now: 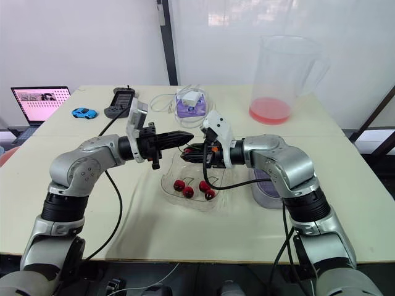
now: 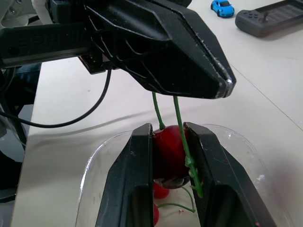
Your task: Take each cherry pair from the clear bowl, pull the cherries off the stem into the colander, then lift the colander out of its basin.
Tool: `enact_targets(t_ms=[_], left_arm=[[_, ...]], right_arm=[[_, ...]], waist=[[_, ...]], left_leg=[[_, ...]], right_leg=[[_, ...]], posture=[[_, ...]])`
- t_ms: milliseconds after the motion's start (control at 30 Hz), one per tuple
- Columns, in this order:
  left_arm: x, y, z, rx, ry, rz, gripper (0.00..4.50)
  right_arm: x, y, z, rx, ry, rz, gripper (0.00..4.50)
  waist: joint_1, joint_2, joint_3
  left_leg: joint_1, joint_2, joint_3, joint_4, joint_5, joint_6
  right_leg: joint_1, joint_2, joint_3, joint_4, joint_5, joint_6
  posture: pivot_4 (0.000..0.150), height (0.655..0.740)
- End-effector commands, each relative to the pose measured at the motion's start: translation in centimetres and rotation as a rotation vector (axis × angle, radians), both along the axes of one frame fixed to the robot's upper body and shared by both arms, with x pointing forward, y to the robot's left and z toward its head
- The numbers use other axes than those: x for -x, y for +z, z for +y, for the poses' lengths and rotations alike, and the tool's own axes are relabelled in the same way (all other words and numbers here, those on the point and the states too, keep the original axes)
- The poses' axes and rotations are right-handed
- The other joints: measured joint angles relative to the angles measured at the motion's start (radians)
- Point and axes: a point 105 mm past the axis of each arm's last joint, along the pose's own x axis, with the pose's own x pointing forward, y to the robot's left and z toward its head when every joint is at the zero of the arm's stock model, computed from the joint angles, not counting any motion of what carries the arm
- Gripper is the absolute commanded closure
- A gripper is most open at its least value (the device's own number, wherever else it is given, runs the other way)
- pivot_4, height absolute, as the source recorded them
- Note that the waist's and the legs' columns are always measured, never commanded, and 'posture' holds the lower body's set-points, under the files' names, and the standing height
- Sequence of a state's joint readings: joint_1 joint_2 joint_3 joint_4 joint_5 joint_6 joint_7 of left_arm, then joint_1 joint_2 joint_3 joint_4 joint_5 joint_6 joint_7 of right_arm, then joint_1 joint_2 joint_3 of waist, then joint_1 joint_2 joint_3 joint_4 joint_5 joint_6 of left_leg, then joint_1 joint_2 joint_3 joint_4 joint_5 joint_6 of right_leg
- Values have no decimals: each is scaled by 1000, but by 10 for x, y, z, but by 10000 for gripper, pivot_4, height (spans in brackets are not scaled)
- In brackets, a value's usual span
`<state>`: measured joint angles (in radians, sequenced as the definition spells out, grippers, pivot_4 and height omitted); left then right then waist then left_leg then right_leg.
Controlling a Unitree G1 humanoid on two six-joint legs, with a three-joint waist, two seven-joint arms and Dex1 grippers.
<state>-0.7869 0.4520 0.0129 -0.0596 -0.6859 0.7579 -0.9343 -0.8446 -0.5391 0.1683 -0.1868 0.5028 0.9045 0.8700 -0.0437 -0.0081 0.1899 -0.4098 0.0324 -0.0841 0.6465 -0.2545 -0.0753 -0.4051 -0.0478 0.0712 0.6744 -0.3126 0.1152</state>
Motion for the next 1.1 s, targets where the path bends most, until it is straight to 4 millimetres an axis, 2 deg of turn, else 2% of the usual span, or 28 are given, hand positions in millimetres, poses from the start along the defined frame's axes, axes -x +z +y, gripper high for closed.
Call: enact_targets(t_ms=[33,133,267,500,733,833,933,967,1000,1100], left_arm=[[3,13,-1,13,-11,-55,45000],[2,13,-1,16,-11,-54,45000],[2,13,-2,19,-11,-53,45000],[2,12,-2,23,-4,-50,45000],[0,13,0,31,3,-46,45000],[0,14,1,33,8,-47,45000],[0,14,4,35,25,-49,45000],[0,13,5,32,33,-49,45000],[1,11,8,29,40,-47,45000],[4,7,14,22,58,-36,45000]], right_arm=[[0,9,-4,10,1,-49,35951],[-3,-1,-13,75,-18,-40,35951],[-13,-18,-34,160,-80,-25,35951],[-10,-7,-51,135,-105,-23,35951],[-14,-15,-66,233,-127,-33,35951],[-16,0,-72,205,-136,-56,35951],[-16,25,-94,198,-180,-101,35951],[-15,32,-108,227,-212,-115,35951],[-14,37,-123,282,-250,-129,35951],[-9,40,-154,419,-316,-144,35951]], waist=[[0,0,0],[1,0,0],[0,0,0],[3,0,0],[1,0,0],[1,0,0],[4,0,0],[7,0,0],[10,0,0],[20,0,0]], left_leg=[[0,0,0,0,0,0],[0,0,0,0,0,0],[0,0,0,0,0,0],[0,0,0,0,0,0],[0,0,0,0,0,1],[0,0,0,0,0,1],[0,0,0,0,0,0],[0,0,0,0,0,0],[0,0,0,0,0,1],[0,0,1,0,0,1]], right_leg=[[0,0,0,0,0,0],[0,0,0,0,0,0],[0,0,0,0,0,0],[0,0,0,0,0,0],[0,0,0,0,0,0],[0,0,0,0,0,0],[0,0,0,0,0,0],[0,0,0,0,0,0],[0,0,0,-1,0,0],[1,-1,0,-3,0,0]], posture=[[1500,7332],[1500,7332],[1500,7332],[1500,7332],[1500,7332],[1500,7332],[1500,7332],[1500,7332],[1500,7332],[1500,7332]])
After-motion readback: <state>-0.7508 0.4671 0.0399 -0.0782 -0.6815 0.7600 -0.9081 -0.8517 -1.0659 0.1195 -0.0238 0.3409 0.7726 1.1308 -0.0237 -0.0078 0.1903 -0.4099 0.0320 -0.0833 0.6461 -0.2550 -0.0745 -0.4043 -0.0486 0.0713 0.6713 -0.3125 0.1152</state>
